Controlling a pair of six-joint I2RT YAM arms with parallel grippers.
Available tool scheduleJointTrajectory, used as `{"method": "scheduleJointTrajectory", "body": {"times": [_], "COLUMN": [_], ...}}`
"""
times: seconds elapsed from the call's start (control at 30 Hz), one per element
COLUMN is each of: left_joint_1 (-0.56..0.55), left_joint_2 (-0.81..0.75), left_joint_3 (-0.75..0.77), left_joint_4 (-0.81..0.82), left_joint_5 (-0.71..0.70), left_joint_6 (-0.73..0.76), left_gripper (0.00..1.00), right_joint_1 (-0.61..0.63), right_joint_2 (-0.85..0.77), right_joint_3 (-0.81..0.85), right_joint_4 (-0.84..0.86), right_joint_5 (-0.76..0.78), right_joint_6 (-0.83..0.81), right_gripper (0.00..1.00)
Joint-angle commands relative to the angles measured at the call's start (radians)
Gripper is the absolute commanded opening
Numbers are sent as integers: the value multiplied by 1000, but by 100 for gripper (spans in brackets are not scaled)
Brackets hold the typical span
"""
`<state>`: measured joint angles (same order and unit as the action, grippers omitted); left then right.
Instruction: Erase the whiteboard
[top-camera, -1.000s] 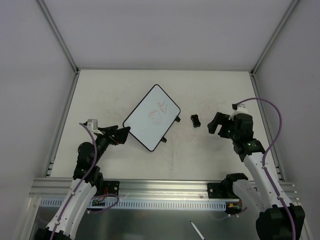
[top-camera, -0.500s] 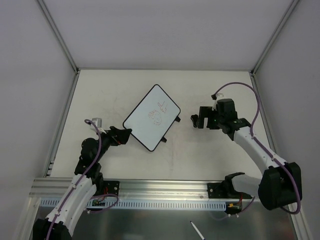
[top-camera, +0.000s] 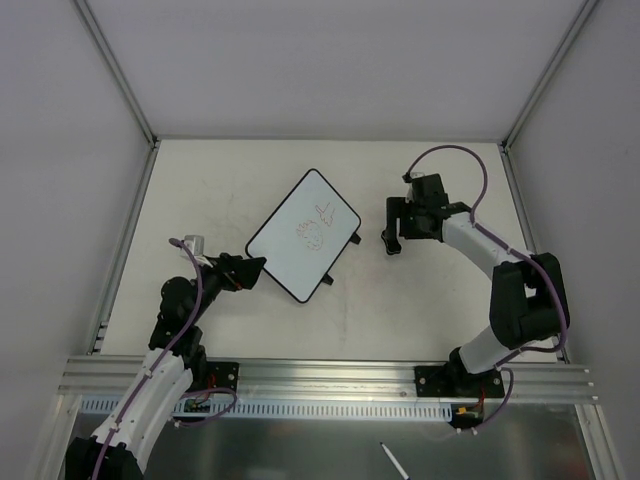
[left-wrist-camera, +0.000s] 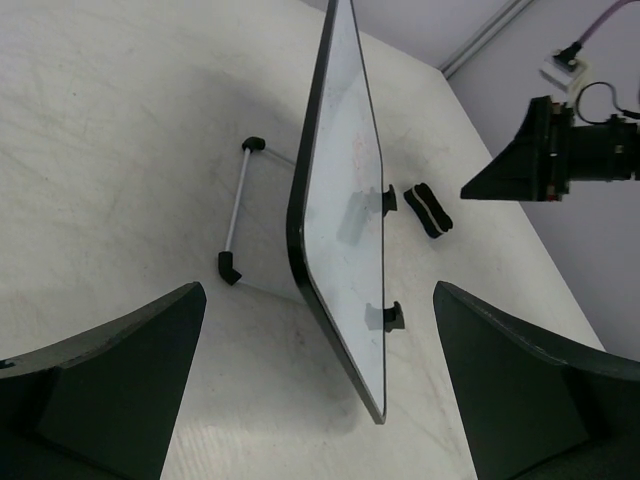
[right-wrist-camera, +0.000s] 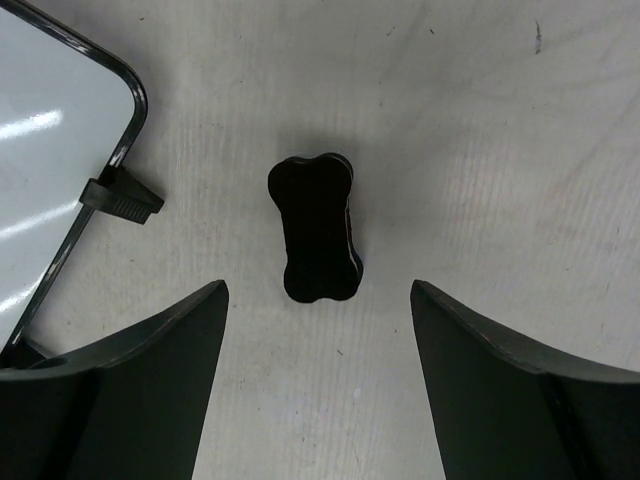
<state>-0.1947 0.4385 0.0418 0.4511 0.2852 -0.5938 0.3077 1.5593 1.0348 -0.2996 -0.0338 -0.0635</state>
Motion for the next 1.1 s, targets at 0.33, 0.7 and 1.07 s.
{"method": "scheduleJointTrajectory", "body": {"times": [0.33, 0.7, 1.07], "left_joint_1": [5, 5, 5], "left_joint_2": [190, 230, 284], "left_joint_3": [-99, -89, -72], "left_joint_4": [311, 360, 393], "left_joint_5": [60, 51, 54], "left_joint_6": [-57, -55, -51], "left_gripper": [99, 99, 99], "right_joint_1": [47, 64, 67], "right_joint_2": [171, 246, 266], "right_joint_3": [137, 156, 160], "right_joint_4": [-50, -62, -65], "right_joint_5": [81, 114, 126], "right_joint_6": [-44, -48, -45], "right_gripper": [72, 59, 29]}}
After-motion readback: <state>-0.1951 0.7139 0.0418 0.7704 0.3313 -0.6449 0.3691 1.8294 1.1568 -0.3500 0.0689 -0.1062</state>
